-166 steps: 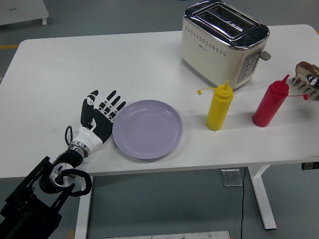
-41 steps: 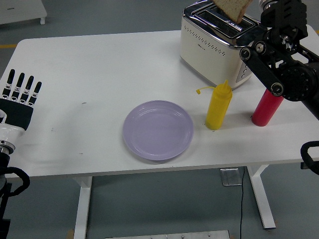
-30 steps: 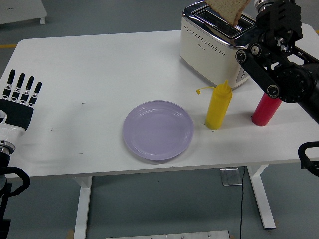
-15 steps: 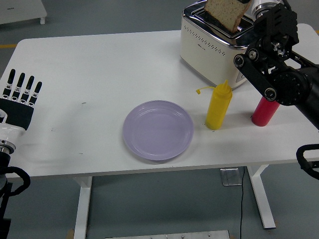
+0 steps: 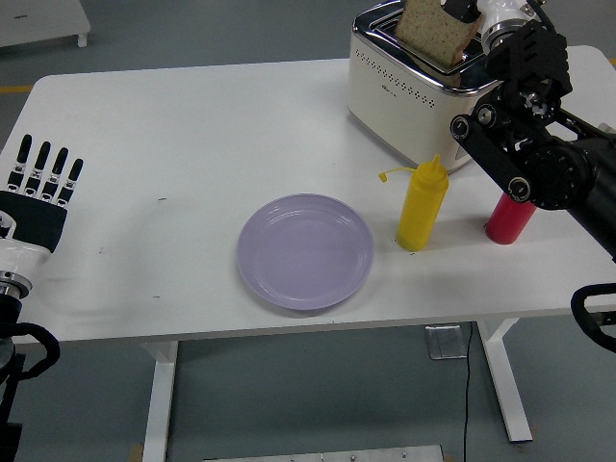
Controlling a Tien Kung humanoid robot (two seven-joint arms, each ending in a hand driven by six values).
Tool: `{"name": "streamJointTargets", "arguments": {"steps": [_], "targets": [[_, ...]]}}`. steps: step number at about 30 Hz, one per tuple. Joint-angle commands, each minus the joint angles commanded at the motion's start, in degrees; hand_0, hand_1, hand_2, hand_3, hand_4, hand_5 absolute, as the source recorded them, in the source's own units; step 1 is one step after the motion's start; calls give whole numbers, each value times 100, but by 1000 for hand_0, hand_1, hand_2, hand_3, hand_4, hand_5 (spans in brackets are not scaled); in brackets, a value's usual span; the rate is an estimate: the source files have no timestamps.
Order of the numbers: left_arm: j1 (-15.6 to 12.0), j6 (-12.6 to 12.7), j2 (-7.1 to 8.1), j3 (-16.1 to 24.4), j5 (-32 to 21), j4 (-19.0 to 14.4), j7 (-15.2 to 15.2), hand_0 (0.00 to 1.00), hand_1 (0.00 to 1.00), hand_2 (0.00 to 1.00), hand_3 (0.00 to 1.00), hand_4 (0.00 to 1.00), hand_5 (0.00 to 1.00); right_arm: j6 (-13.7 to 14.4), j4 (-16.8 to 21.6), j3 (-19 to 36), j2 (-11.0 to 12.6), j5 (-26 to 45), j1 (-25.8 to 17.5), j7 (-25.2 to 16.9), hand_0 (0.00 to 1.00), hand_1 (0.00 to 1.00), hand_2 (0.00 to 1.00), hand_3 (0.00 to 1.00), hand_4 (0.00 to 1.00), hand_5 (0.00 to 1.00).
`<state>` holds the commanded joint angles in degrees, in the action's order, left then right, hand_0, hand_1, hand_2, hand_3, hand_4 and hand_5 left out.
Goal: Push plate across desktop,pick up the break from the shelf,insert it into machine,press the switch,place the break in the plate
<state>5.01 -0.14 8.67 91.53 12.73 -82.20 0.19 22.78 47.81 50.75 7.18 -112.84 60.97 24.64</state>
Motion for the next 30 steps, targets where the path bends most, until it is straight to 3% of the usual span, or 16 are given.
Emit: {"name": "streamJointTargets", "arguments": {"steps": [4,5,10,11,19,30], "targets": [[-3,-2,-2,-6,3,7,0,806,865,945,830,602,998,-257,-4,5,-3,24,-6,-10,304,439,530,538,351,118],[-2,-2,-2,-9,4,9,1,806,866,945,830,601,998,-312,-7,7,-3,24,-7,-18,642,702,801,745,575,269],[1,-3,-2,-10,8,11,1,806,866,945,830,601,998,-445,-10,10,5,43,-9,-81,642,702,801,745,575,269],[2,-4,-1,-10,9,11,2,810,866,946,832,602,998,-463,-9,12,8,44,-9,-96,849,862,981,975,782,420],[10,-9,2,-13,11,12,2,811,867,947,834,602,998,-545,-1,50,29,45,-3,-177,866,872,998,998,796,426],[13,-9,-2,-19,7,9,1,814,869,949,835,603,998,-410,90,128,109,72,-23,-220,874,877,998,998,831,467]]}}
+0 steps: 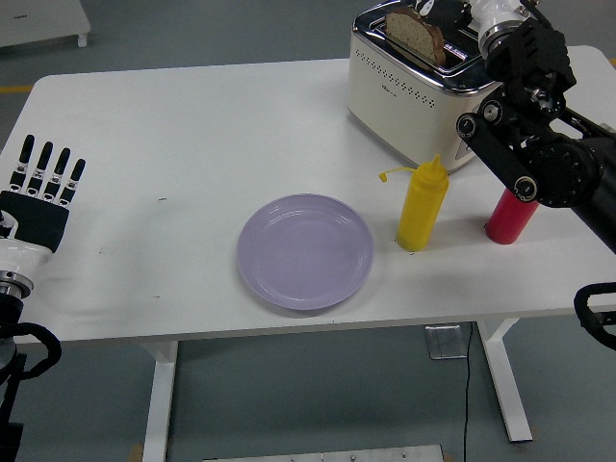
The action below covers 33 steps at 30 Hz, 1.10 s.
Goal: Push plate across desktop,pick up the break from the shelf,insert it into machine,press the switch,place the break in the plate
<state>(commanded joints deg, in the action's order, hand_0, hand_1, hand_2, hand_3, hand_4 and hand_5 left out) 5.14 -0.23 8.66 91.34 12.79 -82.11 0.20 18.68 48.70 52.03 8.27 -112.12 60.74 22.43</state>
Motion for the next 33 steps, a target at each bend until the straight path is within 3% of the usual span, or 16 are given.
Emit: {"name": "streamJointTargets", "arguments": {"steps": [5,6,10,11,16,17,20,23,24,26,33], "targets": [[-4,0,1,13,2,-4,-1,814,869,949,835,603,998,138,192,91,175,-17,-66,22,874,877,998,998,831,467],[-5,-1,2,17,3,-6,-1,819,870,949,837,604,998,182,261,103,240,-5,-92,23,723,731,895,910,730,426],[-11,-3,8,44,6,-14,-3,819,870,949,837,604,998,391,557,111,538,95,-223,-28,723,731,895,910,730,426],[-12,-2,9,52,7,-16,-3,819,871,950,837,605,998,436,633,112,617,124,-253,-51,500,567,811,804,552,338],[-26,-2,17,86,11,-24,-4,819,871,950,837,605,998,582,1016,136,1023,237,-466,-155,500,567,811,804,552,338],[-27,-1,17,89,11,-24,-4,820,871,951,838,606,998,579,1115,151,1125,236,-527,-161,422,498,733,723,507,328],[-28,0,16,94,11,-25,-3,820,871,951,838,606,998,560,1300,182,1332,230,-634,-168,422,498,733,723,507,328],[-26,0,13,97,15,-26,-1,820,871,951,838,606,998,451,1552,248,1606,171,-826,-169,422,498,733,723,507,328],[-25,1,11,99,16,-25,-1,822,871,952,838,609,998,387,1651,269,1723,145,-912,-169,392,476,680,653,477,350],[-25,1,11,101,17,-25,1,822,871,952,838,609,998,301,1778,297,1883,112,-1035,-171,392,476,680,653,477,350],[-38,-1,14,115,20,-26,1,822,871,951,838,609,998,-28,2054,281,2294,47,-1432,-237,388,471,666,633,469,375]]}}
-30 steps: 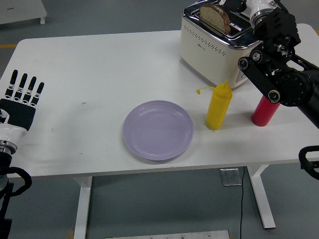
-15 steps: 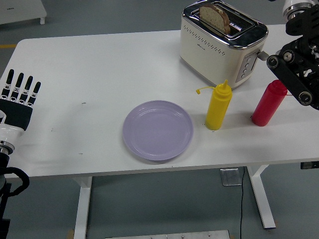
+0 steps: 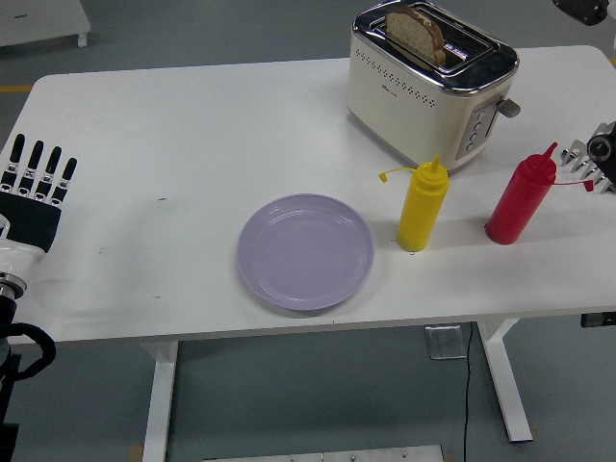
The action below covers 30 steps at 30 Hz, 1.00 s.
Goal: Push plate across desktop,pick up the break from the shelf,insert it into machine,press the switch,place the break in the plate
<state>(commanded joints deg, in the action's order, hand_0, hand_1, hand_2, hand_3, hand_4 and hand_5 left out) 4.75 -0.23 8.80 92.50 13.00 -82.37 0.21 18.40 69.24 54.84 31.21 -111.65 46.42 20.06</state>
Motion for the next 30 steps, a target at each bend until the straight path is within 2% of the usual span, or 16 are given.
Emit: {"name": "streamJointTargets", "arguments": {"steps": [6,12,30], "targets": [[-15,0,-8,-7,1,9,0,821,871,951,837,609,998,-222,169,-79,173,-57,-294,-66,388,469,658,622,467,394],[-39,-1,-8,0,3,12,0,821,871,952,837,610,998,-432,207,-107,225,-42,-509,-152,390,470,651,620,466,401],[-30,-3,-7,8,5,7,1,819,871,949,836,609,998,-667,119,-296,263,98,-706,-220,392,474,634,602,463,428]]}}
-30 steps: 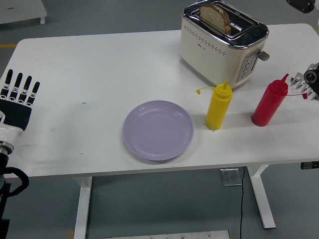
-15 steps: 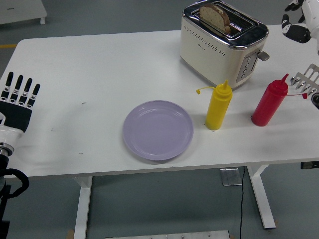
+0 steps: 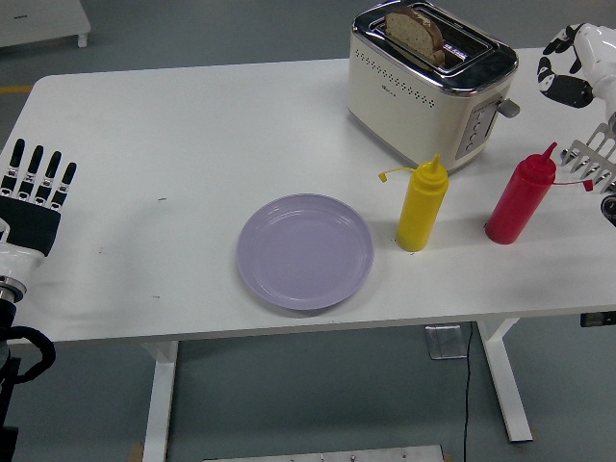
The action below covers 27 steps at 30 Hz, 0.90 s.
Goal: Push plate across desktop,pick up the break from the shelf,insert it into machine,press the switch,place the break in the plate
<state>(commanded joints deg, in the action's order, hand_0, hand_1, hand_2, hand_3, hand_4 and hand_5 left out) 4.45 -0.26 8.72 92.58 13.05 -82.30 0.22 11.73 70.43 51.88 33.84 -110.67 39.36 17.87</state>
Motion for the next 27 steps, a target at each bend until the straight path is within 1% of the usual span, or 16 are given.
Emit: {"name": "streamJointTargets", "arguments": {"steps": [10,27], "targets": [[10,2,-2,15,1,6,0,818,871,950,836,607,998,-85,46,-185,16,129,-71,-14,391,474,619,593,464,436],[25,2,-7,7,6,17,3,819,871,950,836,604,998,-121,-10,-412,-54,306,-87,-36,391,475,619,590,464,449]]}}
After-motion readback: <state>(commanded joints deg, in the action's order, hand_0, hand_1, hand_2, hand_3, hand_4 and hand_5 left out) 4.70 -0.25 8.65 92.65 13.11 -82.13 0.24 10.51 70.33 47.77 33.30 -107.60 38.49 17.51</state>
